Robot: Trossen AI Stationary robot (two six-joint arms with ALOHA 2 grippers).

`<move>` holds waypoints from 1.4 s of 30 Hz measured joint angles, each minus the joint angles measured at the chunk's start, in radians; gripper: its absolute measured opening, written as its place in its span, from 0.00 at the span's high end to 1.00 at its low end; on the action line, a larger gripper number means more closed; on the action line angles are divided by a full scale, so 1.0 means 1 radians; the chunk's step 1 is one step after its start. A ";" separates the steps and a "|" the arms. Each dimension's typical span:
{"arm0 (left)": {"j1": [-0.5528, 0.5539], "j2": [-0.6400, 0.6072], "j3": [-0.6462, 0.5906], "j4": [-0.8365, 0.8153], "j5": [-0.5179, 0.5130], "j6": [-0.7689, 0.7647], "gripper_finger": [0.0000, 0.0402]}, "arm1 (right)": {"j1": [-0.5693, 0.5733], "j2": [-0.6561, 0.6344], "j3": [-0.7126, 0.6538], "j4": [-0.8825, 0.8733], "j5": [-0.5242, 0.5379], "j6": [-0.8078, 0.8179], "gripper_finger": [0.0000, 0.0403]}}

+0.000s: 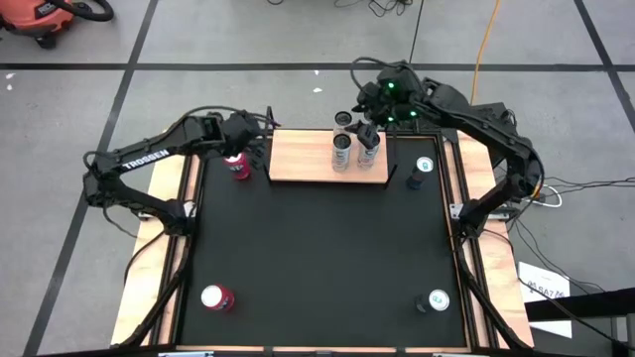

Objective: Place canned beverage on shelf
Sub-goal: Put the top orange soda can on the shelf

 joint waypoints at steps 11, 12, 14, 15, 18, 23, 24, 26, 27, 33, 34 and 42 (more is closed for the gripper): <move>0.147 -0.039 -0.273 0.126 0.104 -0.100 0.07 | -0.017 -0.036 0.000 -0.098 0.002 -0.029 0.28; 0.153 -0.039 -0.283 0.126 0.103 -0.119 0.07 | -0.021 -0.036 0.000 -0.098 0.002 -0.032 0.28; 0.161 -0.039 -0.295 0.126 0.100 -0.152 0.07 | -0.027 -0.036 0.000 -0.099 0.002 -0.041 0.28; 0.166 -0.039 -0.298 0.127 0.097 -0.162 0.07 | -0.030 -0.036 0.000 -0.099 0.001 -0.045 0.28; 0.193 -0.039 -0.308 0.130 0.091 -0.176 0.07 | -0.040 -0.036 0.000 -0.098 -0.001 -0.059 0.28; 0.255 -0.039 -0.348 0.157 0.093 -0.189 0.07 | -0.054 -0.036 0.000 -0.099 -0.001 -0.073 0.28; 0.267 -0.039 -0.350 0.162 0.109 -0.194 0.07 | -0.054 -0.036 0.000 -0.099 -0.001 -0.076 0.28; 0.284 -0.039 -0.354 0.188 0.137 -0.209 0.07 | -0.059 -0.036 0.000 -0.104 -0.002 -0.084 0.28; 0.291 -0.039 -0.356 0.202 0.142 -0.213 0.07 | -0.061 -0.036 0.000 -0.104 -0.002 -0.087 0.28; 0.339 -0.028 -0.357 0.202 0.150 -0.215 0.07 | -0.080 -0.036 0.000 -0.106 -0.002 -0.109 0.28; 0.346 -0.024 -0.358 0.200 0.156 -0.215 0.07 | -0.084 -0.036 0.000 -0.107 -0.003 -0.111 0.28; 0.360 0.013 -0.358 0.197 0.218 -0.241 0.07 | -0.135 -0.036 0.000 -0.132 -0.054 -0.117 0.28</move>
